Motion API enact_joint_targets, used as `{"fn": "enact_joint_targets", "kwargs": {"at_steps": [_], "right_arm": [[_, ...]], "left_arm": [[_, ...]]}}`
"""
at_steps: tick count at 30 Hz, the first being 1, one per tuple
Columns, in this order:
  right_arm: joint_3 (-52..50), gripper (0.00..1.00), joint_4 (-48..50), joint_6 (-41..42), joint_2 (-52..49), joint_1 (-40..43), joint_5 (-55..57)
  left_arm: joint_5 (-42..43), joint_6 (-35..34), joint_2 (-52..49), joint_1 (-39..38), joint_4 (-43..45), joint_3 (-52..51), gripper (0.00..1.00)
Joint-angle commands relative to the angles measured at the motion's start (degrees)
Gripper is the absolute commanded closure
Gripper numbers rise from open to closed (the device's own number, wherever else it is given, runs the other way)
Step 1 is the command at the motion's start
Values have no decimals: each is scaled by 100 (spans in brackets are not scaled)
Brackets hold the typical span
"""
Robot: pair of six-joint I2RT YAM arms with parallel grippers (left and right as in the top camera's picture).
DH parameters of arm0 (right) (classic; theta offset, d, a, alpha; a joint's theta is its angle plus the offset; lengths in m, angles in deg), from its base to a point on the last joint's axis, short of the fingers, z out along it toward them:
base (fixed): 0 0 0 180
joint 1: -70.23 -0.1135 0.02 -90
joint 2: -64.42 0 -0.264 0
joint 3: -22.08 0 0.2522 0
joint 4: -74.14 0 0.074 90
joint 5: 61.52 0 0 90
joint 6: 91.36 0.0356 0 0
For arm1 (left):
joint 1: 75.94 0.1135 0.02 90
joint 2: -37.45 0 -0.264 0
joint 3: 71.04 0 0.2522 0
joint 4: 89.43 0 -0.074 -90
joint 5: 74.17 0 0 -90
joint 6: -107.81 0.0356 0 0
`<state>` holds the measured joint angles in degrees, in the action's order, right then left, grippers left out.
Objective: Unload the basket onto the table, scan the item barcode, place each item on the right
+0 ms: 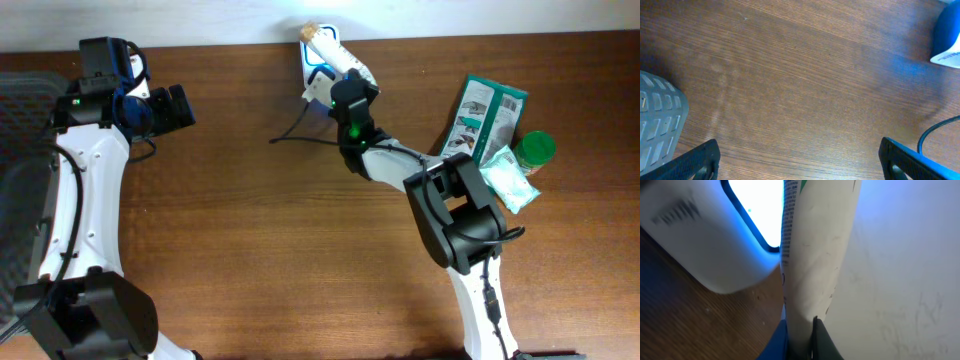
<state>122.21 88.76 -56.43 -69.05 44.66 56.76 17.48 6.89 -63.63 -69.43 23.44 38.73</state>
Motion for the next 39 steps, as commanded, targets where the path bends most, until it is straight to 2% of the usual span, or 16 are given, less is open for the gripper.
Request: {"fn": "enact_joint_targets", "kwargs": {"at_steps": [1,6,10,11,16,20,23,29,32,34,35,39], "right_arm": [[170,96,142,289,232,-131,118],[170,96,-564,1493,1025,-275,37],[170,96,-2422,3438,2179,-330,-957],[170,96,-3191,4188,2621,-319,-1281],[170,96,-5729,6092,3711,-201,-1628],[166,96,-7750,7676,3788,304,-1838],[63,96,-8456,8312,3401,769,-1888],[-216,96,-8371,8411,2367,1482,-1886],[-216,96,-8439,8406,2238,1751,-1888],[-210,62,-8520,8255,2323,1849,-1996],[-199,55,-8524,7917,2398,1858,-2280],[236,53,-8826,7471,3185,1731,-2649]], "left_arm": [[2,33,52,15,9,37,1],[2,33,52,15,9,37,1],[2,33,52,15,9,37,1],[2,33,52,17,9,37,1],[2,33,52,15,9,37,1],[2,33,52,17,9,37,1],[2,33,52,15,9,37,1],[2,33,52,15,9,37,1],[2,33,52,15,9,37,1],[2,33,52,17,9,37,1],[2,33,52,15,9,37,1],[2,33,52,17,9,37,1]]}}
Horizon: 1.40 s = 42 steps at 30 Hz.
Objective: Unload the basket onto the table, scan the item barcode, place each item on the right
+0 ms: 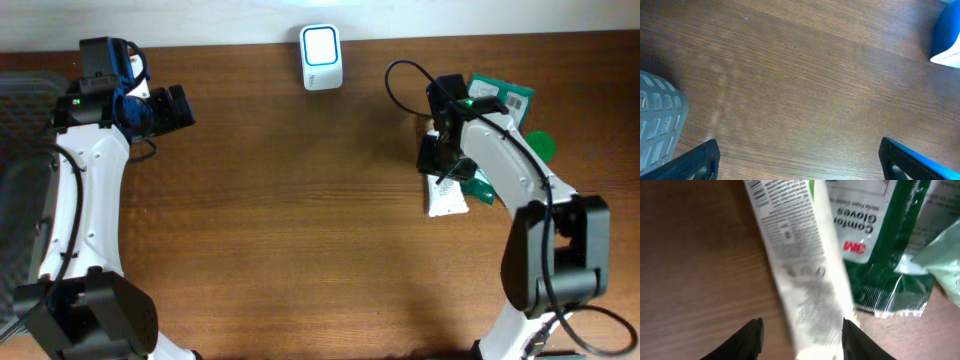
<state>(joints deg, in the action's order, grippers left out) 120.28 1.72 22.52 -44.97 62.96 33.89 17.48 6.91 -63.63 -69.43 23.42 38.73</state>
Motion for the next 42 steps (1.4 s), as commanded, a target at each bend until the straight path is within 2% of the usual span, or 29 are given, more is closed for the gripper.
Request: {"fn": "enact_joint_targets", "kwargs": {"at_steps": [1,6,8,9,10,13,17,22,28,31,34,39,42], "right_arm": [[544,53,-212,-603,1156,-142,-566],[702,51,-815,-761,3390,-249,-673],[702,46,-997,-758,4203,-249,-671],[702,31,-1113,-758,4697,-249,-673],[702,1,-1239,-758,5029,-249,-671],[702,2,-1366,-734,6026,-249,-691],[702,2,-1429,-739,6612,-249,-656],[686,2,-1554,-739,6778,-247,-605],[308,2,-1547,-1628,7163,-249,-649],[-343,2,-1290,-2208,7816,-249,-647],[-1517,2,-564,-2975,8856,-249,-649],[-3464,2,844,-3464,10450,-247,-643],[-4476,2,1856,-3613,10883,-249,-625]], "left_arm": [[2,31,52,17,11,37,1],[2,31,52,17,11,37,1],[2,31,52,17,11,37,1],[2,31,52,17,11,37,1],[2,31,52,15,11,37,1],[2,31,52,17,11,37,1],[2,31,52,15,11,37,1],[2,31,52,17,11,37,1],[2,31,52,17,11,37,1],[2,31,52,17,11,37,1],[2,31,52,15,11,37,1],[2,31,52,17,11,37,1],[2,31,52,17,11,37,1]]}}
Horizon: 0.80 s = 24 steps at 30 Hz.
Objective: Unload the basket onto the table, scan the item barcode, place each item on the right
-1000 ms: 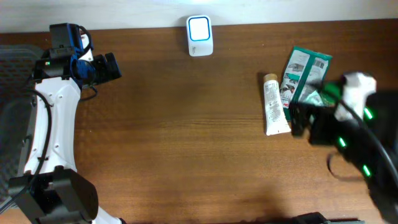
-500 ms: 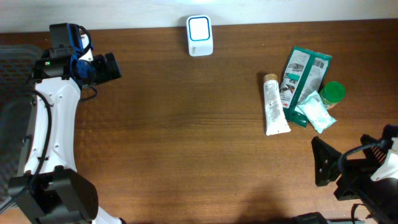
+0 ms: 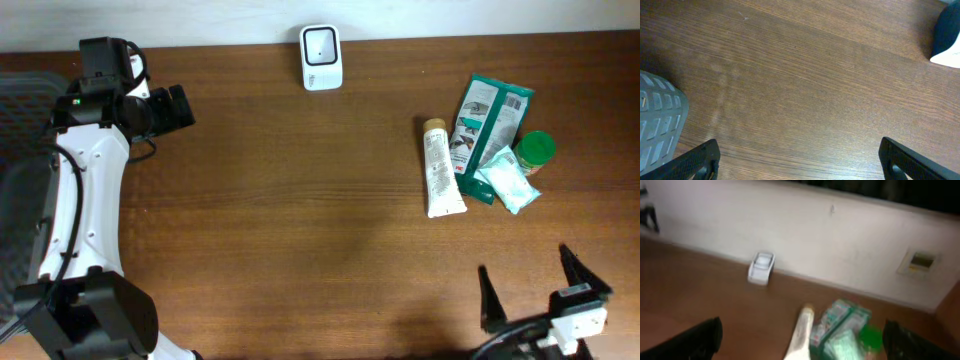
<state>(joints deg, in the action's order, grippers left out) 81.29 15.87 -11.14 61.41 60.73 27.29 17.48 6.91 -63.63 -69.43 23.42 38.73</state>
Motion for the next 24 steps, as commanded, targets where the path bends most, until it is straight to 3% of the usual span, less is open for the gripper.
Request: {"fn": "enact_joint_targets", "kwargs": {"at_steps": [1,17,21,24], "right_arm": [[-859,2,789,-249,280,-26,44],[-4301,2,5136,-177,278,-26,52],[-4513,2,5066,-179,278,-26,79],[-4513,2,4120,-177,278,-33,-37]], "left_arm": [[2,31,52,15,11,37,1],[2,31,52,17,11,37,1],[2,31,52,15,11,37,1],[2,31,52,17,11,37,1]]}}
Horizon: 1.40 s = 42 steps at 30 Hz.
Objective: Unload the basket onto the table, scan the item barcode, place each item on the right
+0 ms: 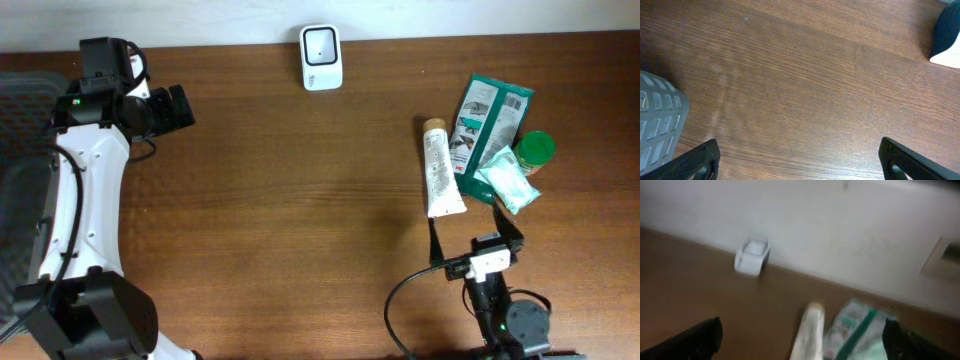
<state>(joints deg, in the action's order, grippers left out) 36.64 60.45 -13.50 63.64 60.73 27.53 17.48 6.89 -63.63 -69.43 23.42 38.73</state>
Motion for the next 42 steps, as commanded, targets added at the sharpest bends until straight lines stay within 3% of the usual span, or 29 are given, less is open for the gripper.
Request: {"fn": "enact_joint_targets", "kwargs": {"at_steps": [1,23,27,30,38,42], "right_arm": [[-48,1,-413,81,57,-37,-127],[-48,2,-439,79,52,-35,-122],[-48,2,-439,81,52,-35,-122],[-48,2,-439,79,52,-35,-122],[-48,2,-439,79,52,-35,-122],[-48,2,-439,79,52,-35,-122]], "left_arm": [[2,33,52,17,11,37,1],[4,33,72,13,7,37,1],[0,33,693,-155,11,-83,1],[-57,35,1519,-372,74,-942,1],[50,83,4592,-378,4444,-5707,1],[151,728,6098,-378,5941,-7503,1]]}}
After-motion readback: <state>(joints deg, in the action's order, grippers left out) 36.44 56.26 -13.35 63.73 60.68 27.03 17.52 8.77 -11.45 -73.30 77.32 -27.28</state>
